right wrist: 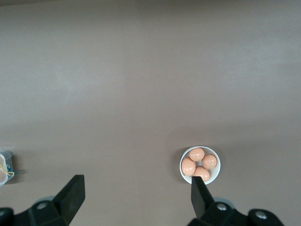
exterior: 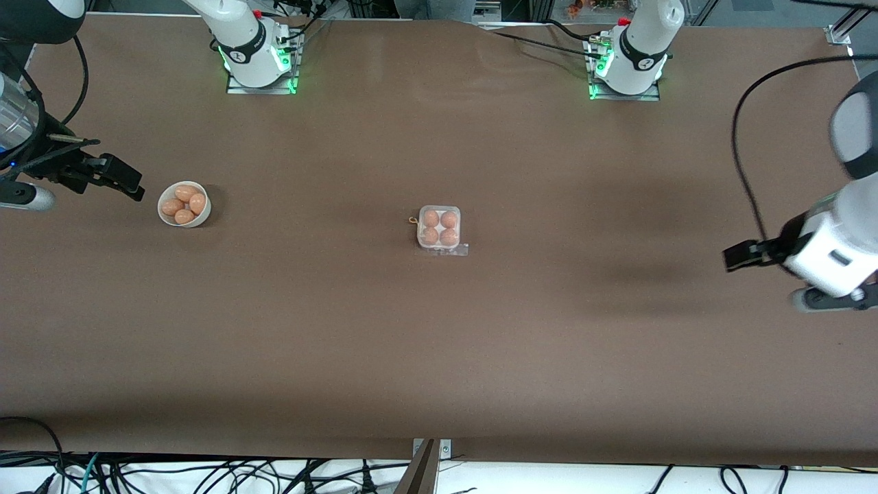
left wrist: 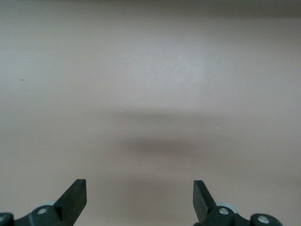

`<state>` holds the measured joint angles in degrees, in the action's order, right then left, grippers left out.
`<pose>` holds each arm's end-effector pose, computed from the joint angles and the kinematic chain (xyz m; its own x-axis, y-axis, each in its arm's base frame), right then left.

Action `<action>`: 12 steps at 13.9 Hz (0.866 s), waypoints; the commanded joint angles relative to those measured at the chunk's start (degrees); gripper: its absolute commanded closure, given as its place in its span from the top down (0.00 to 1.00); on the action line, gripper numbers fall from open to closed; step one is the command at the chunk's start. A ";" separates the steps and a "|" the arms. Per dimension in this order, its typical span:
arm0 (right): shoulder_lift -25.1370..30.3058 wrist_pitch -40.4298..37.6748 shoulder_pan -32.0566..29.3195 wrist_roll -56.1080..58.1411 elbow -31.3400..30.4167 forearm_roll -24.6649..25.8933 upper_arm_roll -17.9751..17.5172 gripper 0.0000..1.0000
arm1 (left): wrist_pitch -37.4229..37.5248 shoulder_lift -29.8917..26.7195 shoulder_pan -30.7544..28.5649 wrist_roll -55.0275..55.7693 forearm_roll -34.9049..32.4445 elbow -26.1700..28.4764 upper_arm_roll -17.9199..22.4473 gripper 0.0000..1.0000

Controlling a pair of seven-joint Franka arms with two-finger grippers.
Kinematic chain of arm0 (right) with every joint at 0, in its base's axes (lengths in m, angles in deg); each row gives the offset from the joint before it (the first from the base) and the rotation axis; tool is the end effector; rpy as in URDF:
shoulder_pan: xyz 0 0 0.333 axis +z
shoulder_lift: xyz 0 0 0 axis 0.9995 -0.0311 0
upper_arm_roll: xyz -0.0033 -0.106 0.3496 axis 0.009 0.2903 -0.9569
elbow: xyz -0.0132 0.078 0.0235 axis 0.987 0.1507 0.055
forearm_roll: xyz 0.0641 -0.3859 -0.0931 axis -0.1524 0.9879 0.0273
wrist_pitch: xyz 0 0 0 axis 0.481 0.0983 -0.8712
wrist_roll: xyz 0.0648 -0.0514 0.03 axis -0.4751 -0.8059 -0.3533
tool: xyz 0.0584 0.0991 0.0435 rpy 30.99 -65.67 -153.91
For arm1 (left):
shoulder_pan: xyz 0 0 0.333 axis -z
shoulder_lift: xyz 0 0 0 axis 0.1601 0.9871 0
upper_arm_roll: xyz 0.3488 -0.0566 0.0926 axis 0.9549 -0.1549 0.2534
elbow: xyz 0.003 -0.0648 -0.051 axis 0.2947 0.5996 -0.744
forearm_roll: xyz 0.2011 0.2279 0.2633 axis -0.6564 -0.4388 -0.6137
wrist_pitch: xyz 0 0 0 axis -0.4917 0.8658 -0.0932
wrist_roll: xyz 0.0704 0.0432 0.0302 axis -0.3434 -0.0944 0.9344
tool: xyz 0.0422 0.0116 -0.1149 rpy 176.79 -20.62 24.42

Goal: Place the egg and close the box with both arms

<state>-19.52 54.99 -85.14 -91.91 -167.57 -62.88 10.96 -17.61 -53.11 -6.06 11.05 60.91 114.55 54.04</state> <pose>0.5915 0.0297 0.6215 0.9914 -0.1222 0.0470 -0.1227 -0.9924 0.0075 0.6931 0.0038 0.5801 0.9958 0.0825 -0.0389 0.0794 -0.9939 -0.0760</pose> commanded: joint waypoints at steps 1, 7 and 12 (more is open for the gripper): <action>-0.18 -0.61 -0.44 -0.55 0.92 0.84 -0.65 1.00 | -1.99 -7.26 -3.58 -4.32 -1.03 8.86 -0.95 1.00; -0.18 -0.43 -0.44 -0.55 0.92 0.84 -0.65 1.00 | -6.83 -17.37 -4.21 -4.43 -0.06 21.69 -1.12 1.00; -0.18 -0.43 -0.44 -0.55 0.92 0.93 -0.65 1.00 | -8.06 -18.35 -3.95 -4.25 0.82 23.46 -1.47 1.00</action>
<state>-19.52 54.99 -85.14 -91.91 -167.54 -62.86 10.96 -24.47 -69.81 -10.17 6.85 61.05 135.78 52.79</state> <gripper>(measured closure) 0.000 0.000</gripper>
